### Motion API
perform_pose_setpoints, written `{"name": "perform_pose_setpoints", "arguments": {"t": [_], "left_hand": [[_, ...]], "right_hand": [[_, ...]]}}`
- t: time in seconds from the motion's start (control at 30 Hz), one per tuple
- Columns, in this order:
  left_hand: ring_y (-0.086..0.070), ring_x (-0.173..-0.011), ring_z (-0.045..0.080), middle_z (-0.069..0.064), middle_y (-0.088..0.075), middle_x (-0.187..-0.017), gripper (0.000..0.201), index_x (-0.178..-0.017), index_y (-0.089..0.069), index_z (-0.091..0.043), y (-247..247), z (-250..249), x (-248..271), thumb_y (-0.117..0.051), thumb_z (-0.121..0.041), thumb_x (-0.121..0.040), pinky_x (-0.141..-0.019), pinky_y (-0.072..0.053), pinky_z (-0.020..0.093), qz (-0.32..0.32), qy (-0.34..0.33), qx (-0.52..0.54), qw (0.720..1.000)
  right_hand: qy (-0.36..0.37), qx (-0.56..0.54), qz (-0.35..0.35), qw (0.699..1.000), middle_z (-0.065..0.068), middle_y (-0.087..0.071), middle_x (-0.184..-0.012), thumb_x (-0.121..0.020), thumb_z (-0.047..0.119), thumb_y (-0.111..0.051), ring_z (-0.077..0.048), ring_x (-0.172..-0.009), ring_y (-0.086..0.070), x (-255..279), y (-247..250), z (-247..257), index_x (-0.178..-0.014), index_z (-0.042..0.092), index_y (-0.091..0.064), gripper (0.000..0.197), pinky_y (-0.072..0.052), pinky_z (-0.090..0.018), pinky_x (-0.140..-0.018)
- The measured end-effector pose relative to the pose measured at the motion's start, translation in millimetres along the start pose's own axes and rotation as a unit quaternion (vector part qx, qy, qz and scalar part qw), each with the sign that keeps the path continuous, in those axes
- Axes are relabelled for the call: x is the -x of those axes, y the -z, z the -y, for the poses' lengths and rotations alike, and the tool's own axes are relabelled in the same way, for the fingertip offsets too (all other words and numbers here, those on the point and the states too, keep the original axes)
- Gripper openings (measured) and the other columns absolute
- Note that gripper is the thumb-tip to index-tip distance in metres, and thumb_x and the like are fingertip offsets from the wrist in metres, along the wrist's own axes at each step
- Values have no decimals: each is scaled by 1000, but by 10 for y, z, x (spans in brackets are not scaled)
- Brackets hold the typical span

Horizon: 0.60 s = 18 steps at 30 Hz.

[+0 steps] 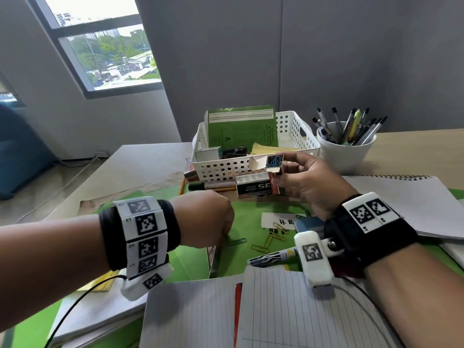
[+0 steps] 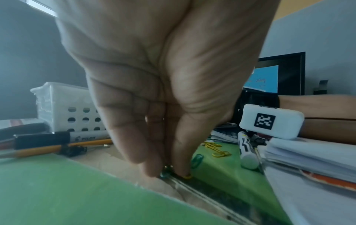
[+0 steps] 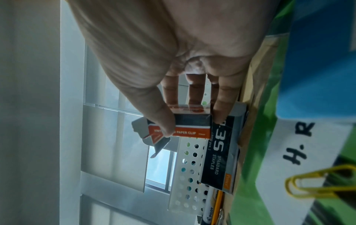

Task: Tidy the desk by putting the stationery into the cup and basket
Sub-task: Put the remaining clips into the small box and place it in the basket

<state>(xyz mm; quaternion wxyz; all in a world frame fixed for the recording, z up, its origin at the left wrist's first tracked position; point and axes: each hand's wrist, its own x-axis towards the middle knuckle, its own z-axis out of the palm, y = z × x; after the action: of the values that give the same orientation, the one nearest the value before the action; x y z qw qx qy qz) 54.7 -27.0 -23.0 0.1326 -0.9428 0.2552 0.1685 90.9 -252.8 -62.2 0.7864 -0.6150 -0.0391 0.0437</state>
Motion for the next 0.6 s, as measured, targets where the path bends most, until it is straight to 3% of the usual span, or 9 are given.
{"name": "perform_pose_setpoints", "arguments": {"t": [0.1, 0.3, 0.43, 0.5, 0.6], "left_hand": [[-65, -91, 15, -12, -68, -94, 17, -103, -75, -27, -33, -11, 0, -61, -27, -95, -79, -57, 29, -12, 2, 10, 1000], [-64, -88, 9, -19, -64, -88, 17, -104, -76, -31, -2, -17, -24, -65, -33, -91, -85, -59, 32, -44, -6, 96, 994], [-65, -97, 4, -20, -68, -103, 24, -116, -76, -32, 35, -39, -44, -63, -28, -96, -95, -56, 27, -40, -31, 128, 990], [-65, -99, 5, -16, -71, -110, 29, -124, -72, -32, 44, -75, -58, -64, -34, -96, -95, -56, 28, -31, -39, 123, 991], [-63, -102, 10, -12, -71, -115, 53, -140, -57, -32, 56, -191, -108, -71, -47, -91, -95, -55, 32, -20, -53, 122, 991]], "right_hand": [[-1, 7, -2, 1000, -6, -74, -95, -80, -14, -72, -23, -86, -73, -3, 2, -5, -123, 4, -64, 47, -60, -29, -62], [0, 16, 7, 1000, -4, -76, -92, -80, -15, -72, -23, -85, -74, -14, 20, -18, -115, 8, -67, 42, -61, -31, -64], [0, 20, 5, 1000, -5, -77, -92, -80, -16, -72, -22, -84, -74, -34, 25, -27, -113, 9, -68, 42, -60, -29, -62], [1, 20, 4, 1000, -4, -76, -91, -79, -15, -72, -23, -86, -74, -40, 25, -26, -112, 9, -68, 42, -60, -29, -63], [1, 16, 1, 1000, -5, -77, -93, -80, -15, -72, -25, -89, -74, -31, 18, -16, -113, 11, -68, 42, -60, -29, -63]]}}
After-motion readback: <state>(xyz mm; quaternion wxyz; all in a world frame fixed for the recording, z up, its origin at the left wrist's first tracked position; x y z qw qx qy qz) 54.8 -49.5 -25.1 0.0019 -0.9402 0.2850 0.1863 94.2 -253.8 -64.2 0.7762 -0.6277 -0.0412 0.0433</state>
